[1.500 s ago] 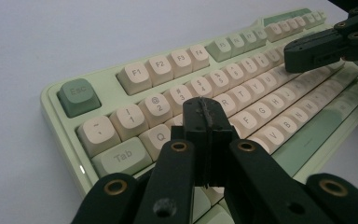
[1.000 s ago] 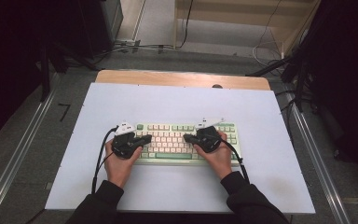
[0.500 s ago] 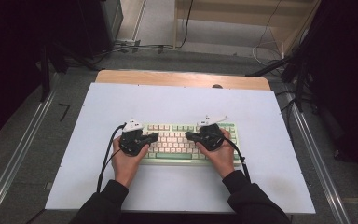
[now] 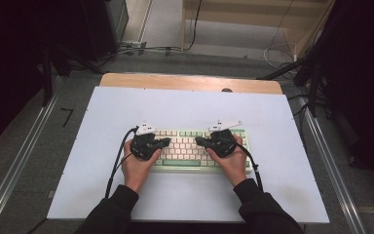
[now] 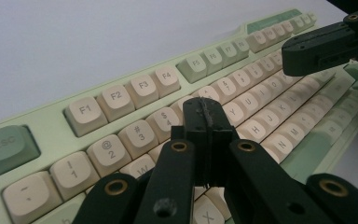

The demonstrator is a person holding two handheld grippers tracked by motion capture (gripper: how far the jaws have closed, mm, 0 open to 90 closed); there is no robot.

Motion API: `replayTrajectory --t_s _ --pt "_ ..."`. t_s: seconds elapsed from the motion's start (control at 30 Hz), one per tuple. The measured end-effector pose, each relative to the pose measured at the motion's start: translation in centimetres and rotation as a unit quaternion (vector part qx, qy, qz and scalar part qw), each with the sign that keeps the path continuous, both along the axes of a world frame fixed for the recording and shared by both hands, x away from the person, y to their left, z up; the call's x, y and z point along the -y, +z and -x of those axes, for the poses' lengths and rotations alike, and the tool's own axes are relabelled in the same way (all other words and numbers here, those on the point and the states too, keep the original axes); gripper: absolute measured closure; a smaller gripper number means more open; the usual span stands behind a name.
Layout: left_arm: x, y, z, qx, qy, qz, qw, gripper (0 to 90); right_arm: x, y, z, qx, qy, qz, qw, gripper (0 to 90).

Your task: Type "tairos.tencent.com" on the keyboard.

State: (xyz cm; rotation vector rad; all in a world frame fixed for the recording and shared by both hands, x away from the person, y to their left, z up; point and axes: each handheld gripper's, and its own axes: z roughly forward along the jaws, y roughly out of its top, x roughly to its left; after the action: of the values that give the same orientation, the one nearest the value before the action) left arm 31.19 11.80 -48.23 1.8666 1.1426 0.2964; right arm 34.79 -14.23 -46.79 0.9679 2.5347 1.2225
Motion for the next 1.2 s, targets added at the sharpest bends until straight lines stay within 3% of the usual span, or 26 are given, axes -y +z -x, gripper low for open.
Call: replayTrajectory --t_s 0.1,0.3,1.2 --pt "0.37 -0.3 -0.18 0.0 -0.006 -0.008 0.9999 90.0 -0.04 -0.14 0.04 0.002 0.001 0.003 1.0 87.6" --pt "0.82 -0.52 -0.47 -0.001 -0.011 -0.002 0.9999 90.0 0.21 -0.6 -0.02 -0.001 -0.001 0.0 1.0 87.6" --pt "1.0 -0.81 -0.64 -0.001 -0.006 -0.025 0.9997 90.0 0.33 -0.7 0.0 0.0 0.0 -0.004 1.0 87.6"
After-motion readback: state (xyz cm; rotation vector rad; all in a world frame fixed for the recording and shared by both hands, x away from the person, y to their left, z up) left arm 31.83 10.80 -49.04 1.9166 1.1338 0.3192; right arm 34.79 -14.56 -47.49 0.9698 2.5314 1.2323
